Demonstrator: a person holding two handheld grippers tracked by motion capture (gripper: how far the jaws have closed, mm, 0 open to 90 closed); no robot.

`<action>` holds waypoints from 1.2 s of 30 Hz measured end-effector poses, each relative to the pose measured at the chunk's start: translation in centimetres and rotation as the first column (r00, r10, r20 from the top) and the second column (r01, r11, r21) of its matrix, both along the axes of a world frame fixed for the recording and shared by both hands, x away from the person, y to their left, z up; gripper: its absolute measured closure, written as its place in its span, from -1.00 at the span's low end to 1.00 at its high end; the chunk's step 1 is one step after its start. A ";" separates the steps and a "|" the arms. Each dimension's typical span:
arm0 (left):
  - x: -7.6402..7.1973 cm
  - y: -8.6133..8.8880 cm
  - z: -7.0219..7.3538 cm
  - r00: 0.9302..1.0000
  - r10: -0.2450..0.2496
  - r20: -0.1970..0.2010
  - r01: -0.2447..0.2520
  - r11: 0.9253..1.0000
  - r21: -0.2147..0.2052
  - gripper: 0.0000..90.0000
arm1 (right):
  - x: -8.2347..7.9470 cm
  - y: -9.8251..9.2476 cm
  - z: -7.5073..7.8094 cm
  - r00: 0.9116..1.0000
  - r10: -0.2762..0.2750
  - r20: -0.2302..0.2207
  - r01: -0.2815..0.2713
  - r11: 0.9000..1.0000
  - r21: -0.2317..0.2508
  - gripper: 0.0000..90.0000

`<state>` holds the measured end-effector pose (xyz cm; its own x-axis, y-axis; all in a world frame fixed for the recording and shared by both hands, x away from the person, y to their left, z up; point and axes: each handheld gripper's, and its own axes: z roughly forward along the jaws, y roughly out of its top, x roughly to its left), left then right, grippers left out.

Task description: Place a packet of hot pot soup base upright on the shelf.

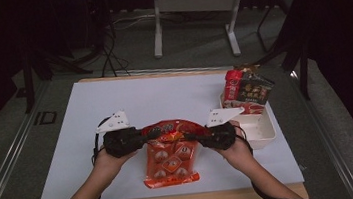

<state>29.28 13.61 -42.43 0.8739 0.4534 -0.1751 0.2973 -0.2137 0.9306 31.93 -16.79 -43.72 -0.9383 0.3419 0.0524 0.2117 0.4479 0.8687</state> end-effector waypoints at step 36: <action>-0.9 0.9 0.6 0.999 0.033 0.017 -0.032 0.998 -0.057 -0.88 | -2.1 -3.1 8.6 0.996 -0.010 0.088 0.000 0.993 0.116 1.00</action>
